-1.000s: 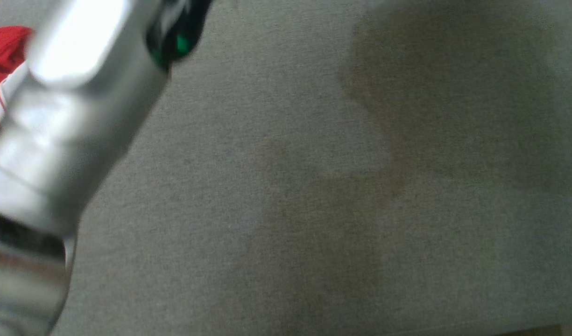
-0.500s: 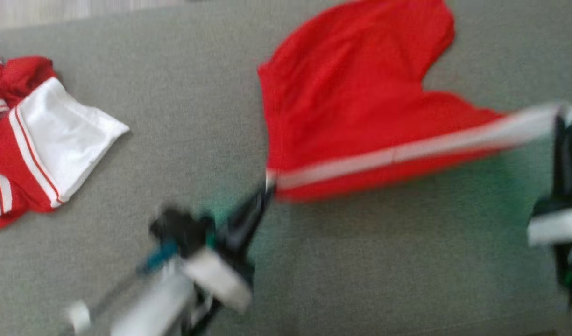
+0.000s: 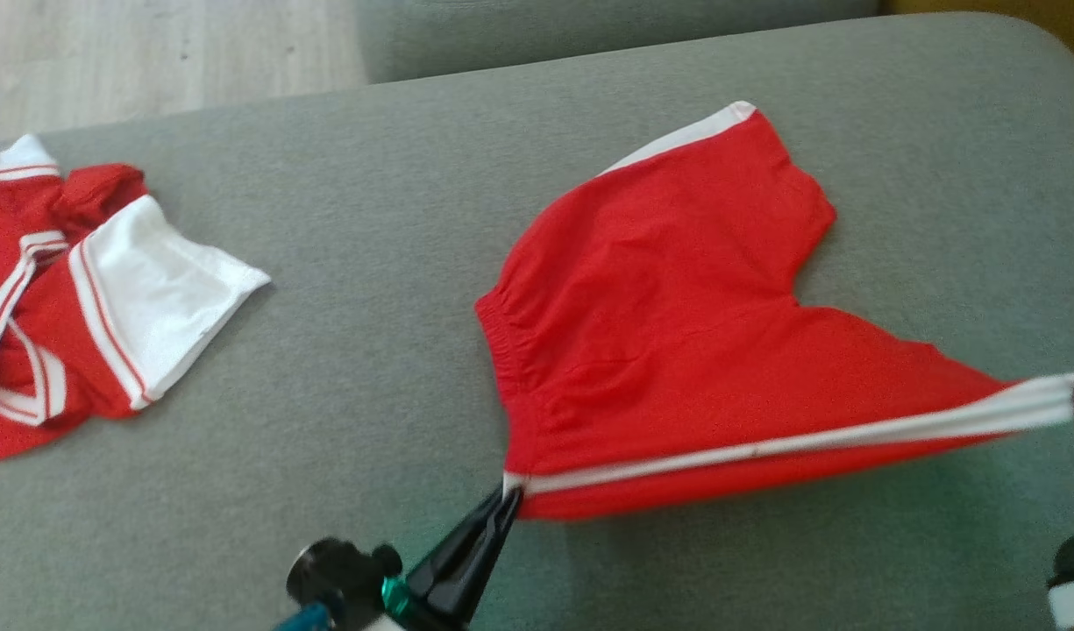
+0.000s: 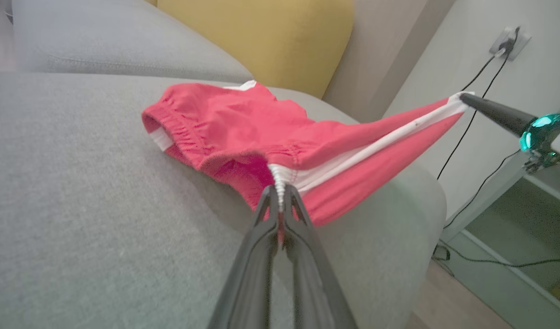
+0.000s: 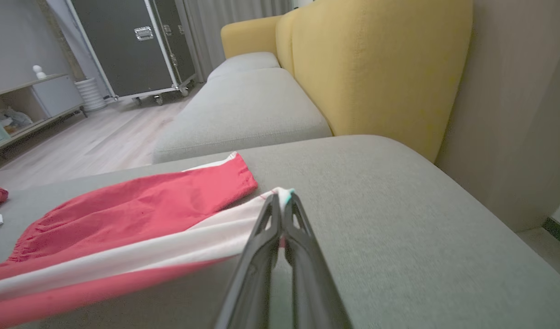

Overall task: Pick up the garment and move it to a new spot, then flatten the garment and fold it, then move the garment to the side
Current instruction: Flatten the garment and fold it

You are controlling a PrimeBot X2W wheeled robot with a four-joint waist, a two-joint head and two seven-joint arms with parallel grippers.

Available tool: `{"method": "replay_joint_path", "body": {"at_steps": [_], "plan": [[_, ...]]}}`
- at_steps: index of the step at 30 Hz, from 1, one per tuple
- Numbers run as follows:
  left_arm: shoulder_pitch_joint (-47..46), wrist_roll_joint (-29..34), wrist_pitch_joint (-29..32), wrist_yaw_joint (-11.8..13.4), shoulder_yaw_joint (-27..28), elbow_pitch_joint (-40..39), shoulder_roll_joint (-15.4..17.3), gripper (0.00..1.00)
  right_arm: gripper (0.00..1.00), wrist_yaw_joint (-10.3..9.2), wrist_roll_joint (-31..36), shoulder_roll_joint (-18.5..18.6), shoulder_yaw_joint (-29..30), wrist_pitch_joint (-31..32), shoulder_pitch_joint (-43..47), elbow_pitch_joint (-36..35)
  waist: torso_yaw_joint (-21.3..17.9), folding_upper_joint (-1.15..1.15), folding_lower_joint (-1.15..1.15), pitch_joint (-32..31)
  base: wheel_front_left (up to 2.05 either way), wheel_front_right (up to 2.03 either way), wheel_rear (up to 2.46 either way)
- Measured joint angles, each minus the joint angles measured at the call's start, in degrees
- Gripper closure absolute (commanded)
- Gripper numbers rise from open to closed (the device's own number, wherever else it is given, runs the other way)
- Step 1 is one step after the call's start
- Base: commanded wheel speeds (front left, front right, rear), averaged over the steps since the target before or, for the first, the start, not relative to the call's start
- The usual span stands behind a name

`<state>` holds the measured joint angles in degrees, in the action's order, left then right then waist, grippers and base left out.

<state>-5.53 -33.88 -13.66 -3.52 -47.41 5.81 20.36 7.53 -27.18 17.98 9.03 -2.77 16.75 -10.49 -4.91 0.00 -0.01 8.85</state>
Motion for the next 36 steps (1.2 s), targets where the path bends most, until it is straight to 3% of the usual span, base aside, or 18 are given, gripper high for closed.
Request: {"method": "replay_joint_path", "body": {"at_steps": [4, 10, 22, 31, 32, 33, 34, 36], "plan": [[-2.2, -2.8, 1.7, -0.1, 1.1, -1.3, -2.0, 1.0, 1.0, 0.0, 0.3, 0.0, 0.8, 2.6, -4.4, -0.3, 1.4, 0.0, 0.0, 0.4, 0.0, 0.0, 0.0], [-10.9, -7.2, 3.6, -1.1, 3.3, 0.9, -6.9, 1.0, 1.0, 0.0, -0.3, 2.0, -1.1, 5.0, -18.7, 5.8, 3.5, 0.0, 0.02, 2.5, 0.0, 0.0, 0.0], [-23.1, -11.3, 5.6, -1.8, 6.6, 10.9, -12.8, 1.0, 1.0, 0.0, -3.7, 8.0, -10.8, 7.9, -42.6, 24.7, 7.9, 0.0, 0.03, 9.0, 0.0, 0.0, 0.0], [-32.2, -14.2, 6.4, -3.1, 6.3, 19.4, -16.2, 0.99, 1.0, 0.0, -4.6, 10.1, -17.9, 8.8, -55.5, 38.4, 10.6, 0.0, 0.02, 13.6, 0.0, 0.0, 0.0], [-33.4, -14.2, 6.4, -3.1, 6.3, 20.7, -16.4, 0.7, 0.85, 0.0, -5.0, 10.0, -18.7, 8.7, -56.8, 39.8, 10.8, 0.0, 0.03, 14.1, 0.0, 0.0, 0.0], [-34.4, -14.6, 6.0, -3.1, 6.1, 22.0, -16.6, 0.3, 0.38, 0.0, -5.5, 9.9, -19.4, 8.1, -57.9, 41.2, 11.0, 0.0, 0.03, 14.6, 0.0, 0.0, 0.0], [-35.2, -14.9, 5.8, -3.2, 6.1, 23.1, -16.8, 0.0, 0.0, 0.0, -6.2, 9.8, -20.2, 7.3, -58.9, 42.4, 11.1, 0.0, 0.03, 15.0, 0.0, 0.0, 0.0], [-36.3, -15.4, 4.9, -3.6, 5.8, 25.3, -17.1, 0.0, 0.0, 0.0, -7.2, 9.8, -21.5, 4.8, -60.3, 44.2, 11.5, 0.0, 0.03, 15.4, 0.0, 0.0, 0.0]]}}
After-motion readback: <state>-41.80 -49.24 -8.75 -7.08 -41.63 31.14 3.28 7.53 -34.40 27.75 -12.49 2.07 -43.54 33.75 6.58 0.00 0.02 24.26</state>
